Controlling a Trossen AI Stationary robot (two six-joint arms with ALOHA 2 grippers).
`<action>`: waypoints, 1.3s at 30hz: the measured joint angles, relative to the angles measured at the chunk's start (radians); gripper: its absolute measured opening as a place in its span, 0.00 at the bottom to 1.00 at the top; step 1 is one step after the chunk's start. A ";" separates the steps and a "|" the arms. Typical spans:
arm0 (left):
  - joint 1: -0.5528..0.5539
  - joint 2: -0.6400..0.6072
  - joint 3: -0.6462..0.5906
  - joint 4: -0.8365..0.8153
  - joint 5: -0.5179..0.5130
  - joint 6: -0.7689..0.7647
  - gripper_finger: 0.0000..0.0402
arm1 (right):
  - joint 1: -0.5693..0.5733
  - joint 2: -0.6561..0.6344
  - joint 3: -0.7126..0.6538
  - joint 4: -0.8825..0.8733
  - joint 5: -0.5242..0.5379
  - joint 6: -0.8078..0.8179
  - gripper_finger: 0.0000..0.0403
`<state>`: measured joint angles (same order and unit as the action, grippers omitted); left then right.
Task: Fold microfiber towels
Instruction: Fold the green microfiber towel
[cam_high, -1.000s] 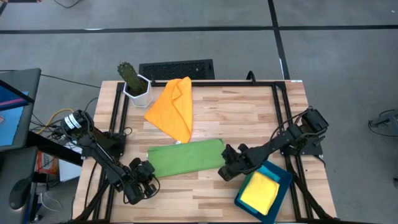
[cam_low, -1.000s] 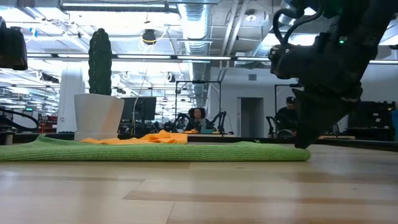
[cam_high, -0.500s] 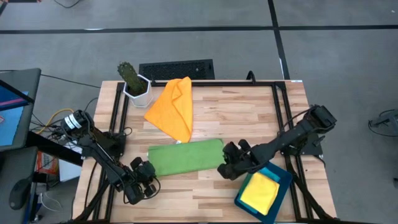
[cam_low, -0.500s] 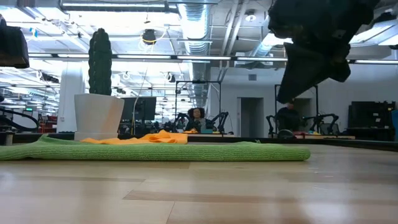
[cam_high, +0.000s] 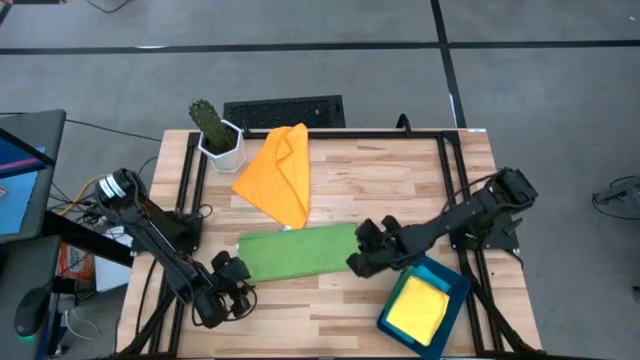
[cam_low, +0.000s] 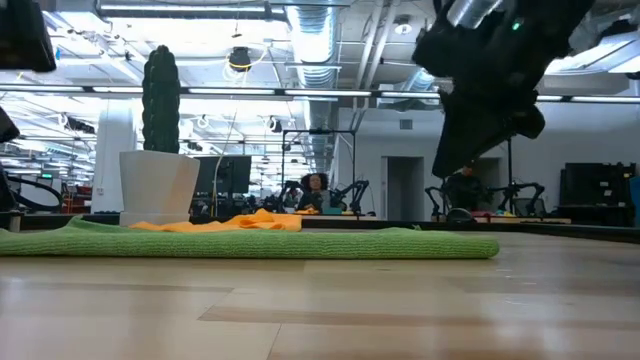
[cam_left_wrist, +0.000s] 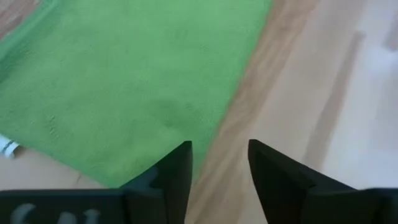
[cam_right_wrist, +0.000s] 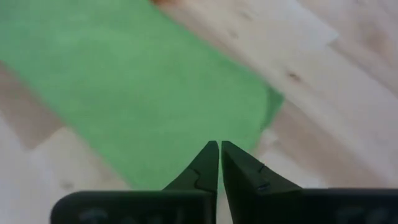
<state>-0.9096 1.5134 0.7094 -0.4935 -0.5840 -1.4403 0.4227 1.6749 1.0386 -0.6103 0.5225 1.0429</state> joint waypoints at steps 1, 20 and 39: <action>0.000 -0.011 0.000 0.009 -0.001 0.007 0.39 | -0.012 0.000 0.000 -0.018 0.000 -0.004 0.12; 0.062 -0.105 -0.129 -0.012 -0.236 -0.063 0.47 | -0.191 0.000 -0.278 0.364 -0.037 -0.082 0.16; 0.124 -0.412 0.045 -0.007 -0.346 0.478 0.47 | -0.075 -0.227 -0.084 0.362 -0.023 -0.292 0.16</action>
<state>-0.7855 1.1010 0.7540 -0.5001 -0.9297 -0.9625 0.3474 1.4475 0.9546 -0.2479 0.4995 0.7509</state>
